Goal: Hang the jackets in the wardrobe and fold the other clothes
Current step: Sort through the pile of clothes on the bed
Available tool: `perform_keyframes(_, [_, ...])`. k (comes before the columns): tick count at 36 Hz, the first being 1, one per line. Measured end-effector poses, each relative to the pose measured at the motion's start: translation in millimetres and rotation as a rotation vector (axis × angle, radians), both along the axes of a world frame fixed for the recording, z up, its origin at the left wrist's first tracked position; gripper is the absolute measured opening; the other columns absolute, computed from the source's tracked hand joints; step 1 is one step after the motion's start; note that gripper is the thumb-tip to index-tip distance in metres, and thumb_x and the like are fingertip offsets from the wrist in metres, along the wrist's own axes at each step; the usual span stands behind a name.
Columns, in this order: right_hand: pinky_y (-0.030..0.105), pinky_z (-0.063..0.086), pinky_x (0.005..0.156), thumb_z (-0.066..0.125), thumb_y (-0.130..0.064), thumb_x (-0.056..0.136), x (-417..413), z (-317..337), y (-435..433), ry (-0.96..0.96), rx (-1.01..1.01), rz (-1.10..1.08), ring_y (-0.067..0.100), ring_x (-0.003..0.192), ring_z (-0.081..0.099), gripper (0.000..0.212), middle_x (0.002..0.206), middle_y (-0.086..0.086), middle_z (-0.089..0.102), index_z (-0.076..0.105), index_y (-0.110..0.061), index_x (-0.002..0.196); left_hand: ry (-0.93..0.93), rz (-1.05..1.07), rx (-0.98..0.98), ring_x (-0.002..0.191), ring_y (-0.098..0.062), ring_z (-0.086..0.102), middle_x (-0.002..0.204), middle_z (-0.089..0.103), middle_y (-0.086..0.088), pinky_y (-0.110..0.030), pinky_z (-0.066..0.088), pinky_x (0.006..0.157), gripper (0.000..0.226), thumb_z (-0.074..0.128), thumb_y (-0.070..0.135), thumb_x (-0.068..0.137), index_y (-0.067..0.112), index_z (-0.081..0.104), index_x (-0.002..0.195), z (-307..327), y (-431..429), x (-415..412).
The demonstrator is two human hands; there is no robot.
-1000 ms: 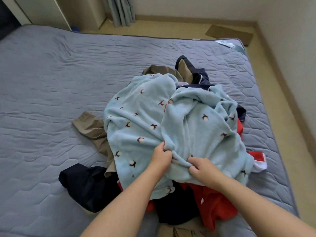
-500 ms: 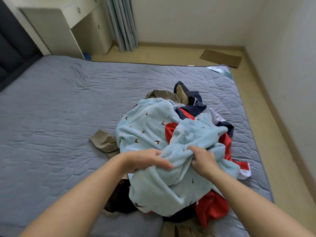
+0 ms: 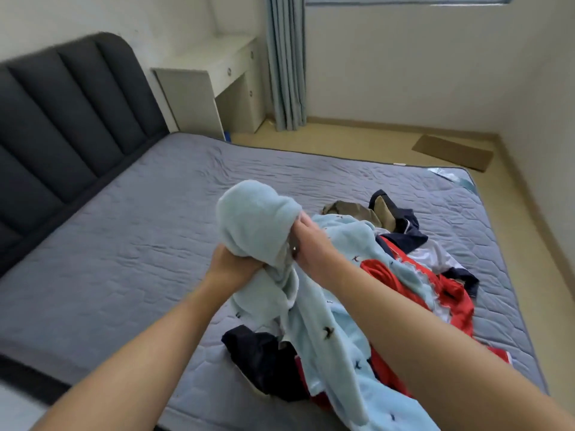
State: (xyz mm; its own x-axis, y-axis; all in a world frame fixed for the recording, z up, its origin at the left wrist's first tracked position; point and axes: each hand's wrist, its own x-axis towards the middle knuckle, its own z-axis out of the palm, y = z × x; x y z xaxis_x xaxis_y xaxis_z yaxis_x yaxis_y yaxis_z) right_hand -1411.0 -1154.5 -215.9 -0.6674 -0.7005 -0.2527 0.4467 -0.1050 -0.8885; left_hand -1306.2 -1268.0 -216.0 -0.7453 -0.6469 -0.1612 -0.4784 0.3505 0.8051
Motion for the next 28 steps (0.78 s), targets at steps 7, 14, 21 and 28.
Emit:
perform_keyframes(7, [0.038,0.045,0.091,0.053,-0.022,0.097,21.7,29.6,-41.5,0.252,0.275,0.370,0.017,0.113,0.050,0.055,0.140,0.003,0.043,0.029,-0.025,0.147,-0.075,0.400,-0.589,0.082,-0.036,0.059,0.070,0.053,-0.004,-0.035,0.035,0.064,0.019,0.059,0.034,0.084,0.018,0.048,0.083,72.4,-125.1,47.5])
perform_keyframes(14, [0.044,0.047,0.095,0.054,-0.023,0.096,14.7,2.8,-60.7,0.265,0.428,0.351,0.025,0.114,0.055,0.049,0.131,0.003,0.052,0.037,-0.024,0.142,-0.320,0.403,-0.879,0.093,-0.035,0.055,0.093,0.061,-0.007,-0.039,0.043,0.068,0.033,0.060,0.033,0.072,0.022,0.044,0.099,76.2,-193.1,87.1])
perform_keyframes(21, [0.026,0.046,0.067,0.053,-0.028,0.095,3.6,-91.2,-28.5,0.288,0.655,0.366,0.020,0.107,0.054,0.048,0.134,0.001,0.049,0.038,-0.024,0.141,-0.666,0.113,-0.459,0.121,-0.034,0.047,0.144,0.036,-0.013,-0.042,0.046,0.091,0.073,0.066,0.026,0.081,0.015,0.027,0.142,-58.4,-157.8,87.1])
perform_keyframes(28, [0.018,0.038,0.056,0.055,-0.024,0.092,-10.7,-207.8,64.2,0.229,0.928,0.329,0.009,0.090,0.053,0.046,0.122,0.001,0.050,0.042,-0.018,0.137,-0.785,-0.234,-0.299,0.117,-0.025,0.051,0.134,0.044,-0.004,-0.035,0.047,0.088,0.047,0.055,0.026,0.085,0.019,0.043,0.130,-177.9,-63.9,42.3])
